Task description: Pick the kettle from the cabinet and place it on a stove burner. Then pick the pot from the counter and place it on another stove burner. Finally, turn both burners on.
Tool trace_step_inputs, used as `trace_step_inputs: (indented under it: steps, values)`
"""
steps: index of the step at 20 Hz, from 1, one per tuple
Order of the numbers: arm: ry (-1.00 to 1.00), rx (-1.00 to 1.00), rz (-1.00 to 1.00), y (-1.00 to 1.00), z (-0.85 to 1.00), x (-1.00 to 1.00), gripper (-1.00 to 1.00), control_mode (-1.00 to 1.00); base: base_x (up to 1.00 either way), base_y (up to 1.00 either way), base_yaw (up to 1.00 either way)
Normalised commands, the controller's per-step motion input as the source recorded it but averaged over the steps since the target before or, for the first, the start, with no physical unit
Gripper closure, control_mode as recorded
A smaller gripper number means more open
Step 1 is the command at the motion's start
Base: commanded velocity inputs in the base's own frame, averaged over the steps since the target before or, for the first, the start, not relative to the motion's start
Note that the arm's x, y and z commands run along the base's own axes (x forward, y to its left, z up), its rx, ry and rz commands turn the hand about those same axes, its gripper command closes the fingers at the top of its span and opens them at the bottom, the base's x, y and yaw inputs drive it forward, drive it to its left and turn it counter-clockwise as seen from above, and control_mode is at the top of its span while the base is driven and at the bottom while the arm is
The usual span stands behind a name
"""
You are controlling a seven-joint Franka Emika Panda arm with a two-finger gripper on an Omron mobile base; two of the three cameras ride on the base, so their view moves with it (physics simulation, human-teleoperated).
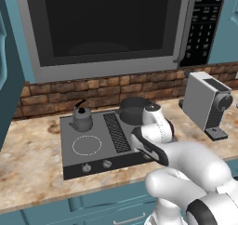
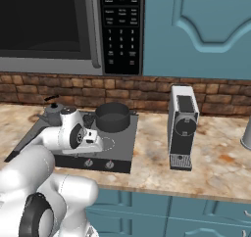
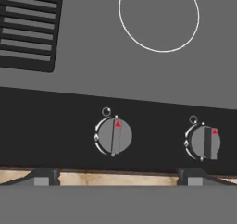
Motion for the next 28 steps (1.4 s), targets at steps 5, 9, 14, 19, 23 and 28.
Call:
trace_step_inputs:
  steps: [5, 9, 14, 19, 23, 28]
  values:
    - [0.0, 0.0, 0.0, 0.0, -0.46, -0.22, -1.0, -1.0, 0.0, 0.0, 0.0]
    - [0.0, 0.0, 0.0, -0.02, -0.49, -0.13, -1.0, -1.0, 0.0, 0.0, 0.0]
    - [0.0, 0.0, 0.0, -0.02, -0.47, -0.05, -1.0, -1.0, 0.0, 0.0, 0.0]
    - [0.0, 0.0, 0.0, -0.02, -0.41, -0.08, -1.0, -1.0, 0.0, 0.0, 0.0]
    - [-0.04, 0.0, 0.0, -0.08, -0.23, -0.06, -1.0, -1.0, 0.0, 0.0, 0.0]
    - [-0.08, 0.0, 0.0, -0.12, -0.17, -0.05, -1.0, -1.0, 0.0, 0.0, 0.0]
